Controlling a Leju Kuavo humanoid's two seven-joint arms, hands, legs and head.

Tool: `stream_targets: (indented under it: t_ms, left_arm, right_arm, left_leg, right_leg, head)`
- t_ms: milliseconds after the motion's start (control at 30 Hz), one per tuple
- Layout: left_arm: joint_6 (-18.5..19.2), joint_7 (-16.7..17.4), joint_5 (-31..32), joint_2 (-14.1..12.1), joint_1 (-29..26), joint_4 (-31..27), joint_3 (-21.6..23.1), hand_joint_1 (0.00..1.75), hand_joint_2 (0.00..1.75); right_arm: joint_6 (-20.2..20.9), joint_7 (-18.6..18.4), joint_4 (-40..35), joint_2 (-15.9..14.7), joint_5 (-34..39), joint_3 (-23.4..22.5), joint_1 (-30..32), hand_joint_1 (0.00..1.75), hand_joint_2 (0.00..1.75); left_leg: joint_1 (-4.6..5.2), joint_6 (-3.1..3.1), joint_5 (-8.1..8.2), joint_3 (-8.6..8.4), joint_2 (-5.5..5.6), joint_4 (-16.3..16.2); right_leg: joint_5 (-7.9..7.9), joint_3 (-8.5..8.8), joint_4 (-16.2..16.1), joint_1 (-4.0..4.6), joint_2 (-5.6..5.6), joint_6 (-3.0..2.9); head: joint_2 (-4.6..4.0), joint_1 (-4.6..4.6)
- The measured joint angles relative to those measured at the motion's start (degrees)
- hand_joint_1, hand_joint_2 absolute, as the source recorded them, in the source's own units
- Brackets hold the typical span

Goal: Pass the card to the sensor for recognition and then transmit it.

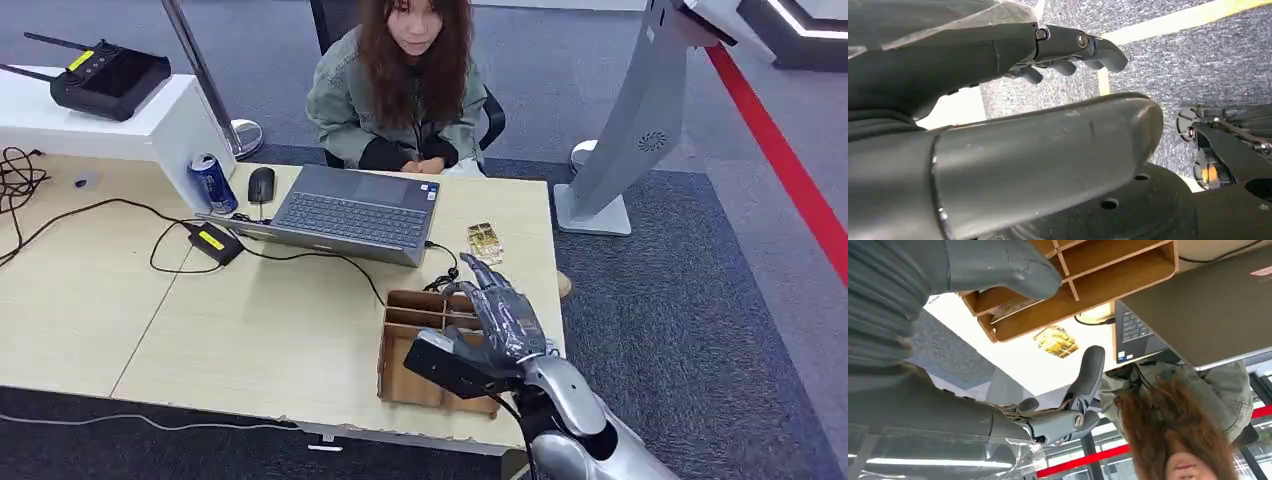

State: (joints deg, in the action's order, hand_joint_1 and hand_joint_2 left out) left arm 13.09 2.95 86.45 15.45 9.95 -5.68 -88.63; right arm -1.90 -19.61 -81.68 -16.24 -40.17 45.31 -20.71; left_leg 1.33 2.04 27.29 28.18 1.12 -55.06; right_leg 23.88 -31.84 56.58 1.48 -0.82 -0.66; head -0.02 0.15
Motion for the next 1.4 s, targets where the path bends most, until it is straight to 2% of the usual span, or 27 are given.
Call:
stream_targets:
  t_ms: [200,500,733,1033,1400]
  left_arm:
    - [0.0,0.0,0.0,0.0,0.0,0.0,0.0,0.00,0.00]
    - [0.0,0.0,0.0,0.0,0.0,0.0,0.0,0.00,0.00]
    - [0.0,0.0,0.1,0.0,0.0,0.0,-0.1,0.00,0.00]
    - [-0.1,-0.1,0.2,0.0,0.0,0.0,-0.1,0.00,0.00]
    - [-0.1,-0.1,0.4,0.0,0.0,0.0,-0.1,0.00,0.00]
  right_arm:
    - [-0.2,0.0,0.2,0.3,0.5,0.0,0.4,0.79,1.75]
    - [-1.6,0.7,1.4,0.9,0.5,0.0,1.1,0.54,1.75]
    - [-2.8,1.3,3.4,1.4,0.7,0.0,1.1,0.54,1.75]
    - [-4.3,2.1,6.4,1.9,0.8,-0.1,1.2,0.63,1.75]
    - [-4.5,2.1,8.0,2.2,0.6,-1.0,0.6,0.82,1.75]
  left_leg:
    - [0.00,0.00,0.00,0.00,0.00,0.0]
    - [0.00,0.00,0.00,0.00,0.00,0.0]
    - [0.00,0.00,0.00,0.00,0.00,0.0]
    - [0.00,0.00,0.00,0.00,0.00,0.0]
    - [0.00,0.00,0.00,0.00,0.00,0.0]
  right_leg:
    - [0.00,0.00,0.0,0.00,0.00,0.00]
    - [0.00,0.00,0.0,0.00,0.00,0.00]
    - [0.00,0.00,0.0,0.00,0.00,0.00]
    - [0.00,0.00,0.0,0.00,0.00,0.00]
    - [0.00,0.01,0.0,0.00,0.00,0.00]
  head:
    - [0.00,0.02]
    - [0.00,0.00]
    - [0.00,0.02]
    - [0.00,0.00]
    - [0.00,0.02]
